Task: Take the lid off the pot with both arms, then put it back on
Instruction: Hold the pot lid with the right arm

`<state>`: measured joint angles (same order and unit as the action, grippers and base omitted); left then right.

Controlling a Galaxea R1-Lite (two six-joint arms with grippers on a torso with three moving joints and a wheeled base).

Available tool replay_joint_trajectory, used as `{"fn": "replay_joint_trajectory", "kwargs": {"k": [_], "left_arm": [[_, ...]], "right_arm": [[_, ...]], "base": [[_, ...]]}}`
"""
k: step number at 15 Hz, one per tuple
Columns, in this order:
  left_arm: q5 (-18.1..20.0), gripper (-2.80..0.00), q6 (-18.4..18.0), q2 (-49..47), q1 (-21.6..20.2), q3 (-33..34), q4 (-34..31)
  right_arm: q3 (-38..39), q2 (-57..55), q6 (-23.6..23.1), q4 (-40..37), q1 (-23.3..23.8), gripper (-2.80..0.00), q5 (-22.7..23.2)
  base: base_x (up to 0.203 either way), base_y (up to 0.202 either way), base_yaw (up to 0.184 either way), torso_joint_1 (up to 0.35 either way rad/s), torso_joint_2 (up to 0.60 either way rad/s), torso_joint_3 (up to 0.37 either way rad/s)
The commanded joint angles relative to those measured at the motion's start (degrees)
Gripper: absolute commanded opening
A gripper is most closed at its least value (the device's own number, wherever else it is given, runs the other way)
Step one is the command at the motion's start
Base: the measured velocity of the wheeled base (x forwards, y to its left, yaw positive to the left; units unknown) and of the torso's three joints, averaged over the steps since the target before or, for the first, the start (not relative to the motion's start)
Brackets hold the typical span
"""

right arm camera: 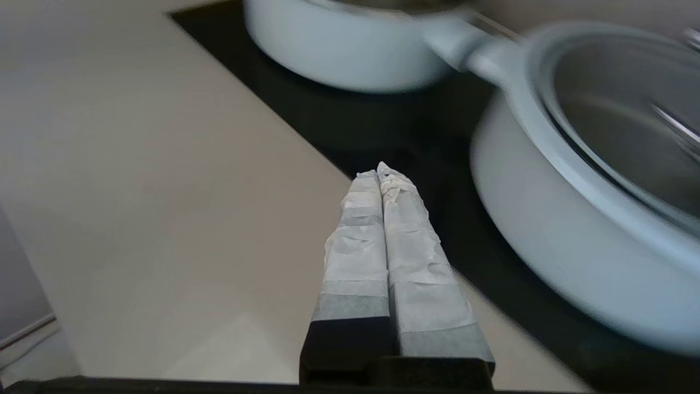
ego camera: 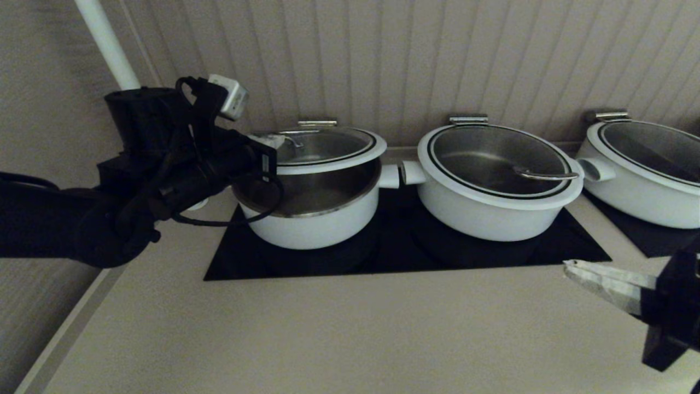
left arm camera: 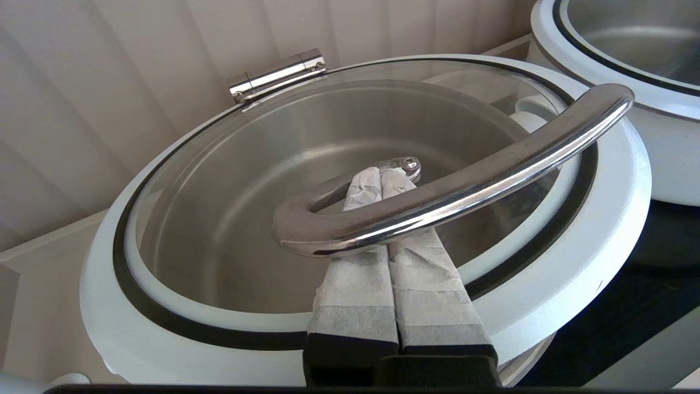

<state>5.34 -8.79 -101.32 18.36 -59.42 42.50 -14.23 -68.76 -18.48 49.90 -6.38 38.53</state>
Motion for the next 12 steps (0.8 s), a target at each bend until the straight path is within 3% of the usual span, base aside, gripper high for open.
{"fn": "replay_joint_trajectory", "kwargs": {"k": [1, 6, 12], "left_arm": [[0.0, -2.80, 0.0, -0.3, 0.0, -0.3, 0.2], [0.0, -2.80, 0.0, -0.3, -0.4, -0.3, 0.2], [0.0, -2.80, 0.0, -0.3, -1.6, -0.3, 0.2]], "right_arm": [[-3.4, -11.0, -0.2, 4.0, -5.4, -2.80, 0.4], [-13.0, -21.9, -0.1, 6.9, -12.7, -2.80, 0.5], [-22.7, -33.6, 0.7, 15.7, -19.8, -2.80, 0.2]], "base": [[0.000, 0.000, 0.000, 0.000, 0.00, 0.000], [0.000, 0.000, 0.000, 0.000, 0.00, 0.000], [0.000, 0.000, 0.000, 0.000, 0.00, 0.000]]}}
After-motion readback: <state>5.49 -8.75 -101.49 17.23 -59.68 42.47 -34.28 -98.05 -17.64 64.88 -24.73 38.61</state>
